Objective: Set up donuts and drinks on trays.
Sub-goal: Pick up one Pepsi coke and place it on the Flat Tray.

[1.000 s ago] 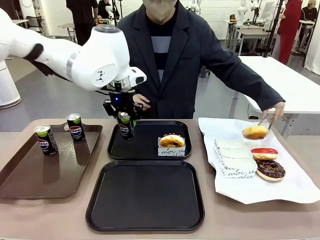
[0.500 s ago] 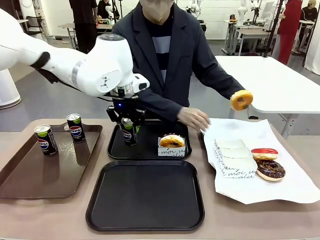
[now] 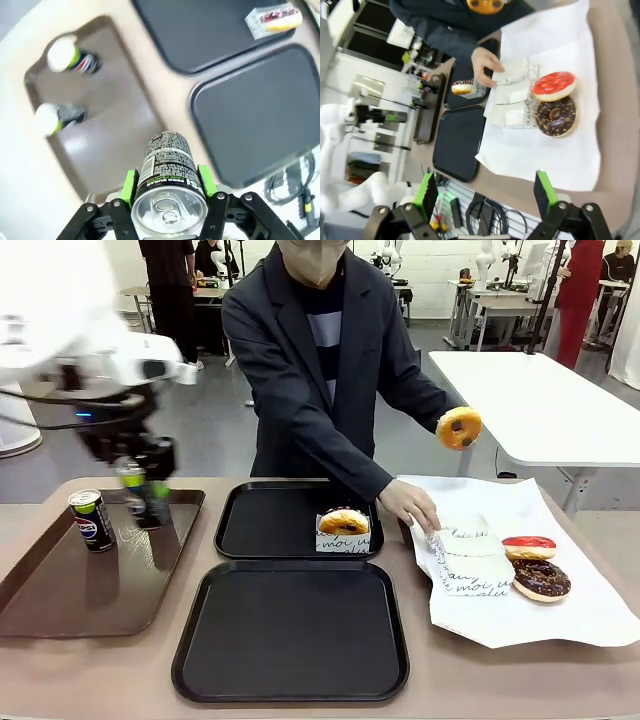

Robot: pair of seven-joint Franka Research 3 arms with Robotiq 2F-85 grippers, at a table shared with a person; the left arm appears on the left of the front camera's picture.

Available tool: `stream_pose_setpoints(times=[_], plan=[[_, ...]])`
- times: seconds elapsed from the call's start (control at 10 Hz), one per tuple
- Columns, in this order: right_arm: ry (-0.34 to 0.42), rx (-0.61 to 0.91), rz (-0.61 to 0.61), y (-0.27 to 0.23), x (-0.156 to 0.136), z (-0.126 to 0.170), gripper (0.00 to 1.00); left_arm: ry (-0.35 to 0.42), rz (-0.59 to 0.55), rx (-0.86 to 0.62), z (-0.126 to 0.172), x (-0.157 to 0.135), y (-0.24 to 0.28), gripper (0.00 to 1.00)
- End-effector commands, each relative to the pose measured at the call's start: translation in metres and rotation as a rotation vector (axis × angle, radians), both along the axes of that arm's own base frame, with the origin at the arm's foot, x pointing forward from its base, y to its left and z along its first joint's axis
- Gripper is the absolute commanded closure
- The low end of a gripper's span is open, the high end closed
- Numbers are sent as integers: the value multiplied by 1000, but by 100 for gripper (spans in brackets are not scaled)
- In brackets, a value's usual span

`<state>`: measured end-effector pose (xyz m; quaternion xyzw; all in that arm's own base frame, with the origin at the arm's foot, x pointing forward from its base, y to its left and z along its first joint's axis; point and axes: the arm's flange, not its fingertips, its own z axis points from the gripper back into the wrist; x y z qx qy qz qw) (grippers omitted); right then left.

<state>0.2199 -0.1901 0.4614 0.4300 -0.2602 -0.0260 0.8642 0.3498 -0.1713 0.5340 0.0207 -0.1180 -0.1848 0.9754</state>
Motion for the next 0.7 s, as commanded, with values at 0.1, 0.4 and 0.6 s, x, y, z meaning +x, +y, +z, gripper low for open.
stream_pose_setpoints(times=[0.1,0.4,0.6], plan=[[-11,8,9,-2,1,-3,0,-67,66,-43,10,-34,54,42],[-11,8,9,-2,1,-3,0,-45,47,-29,14,-38,51,42],[-11,8,9,-2,1,-3,0,-45,47,-29,14,-38,51,42]])
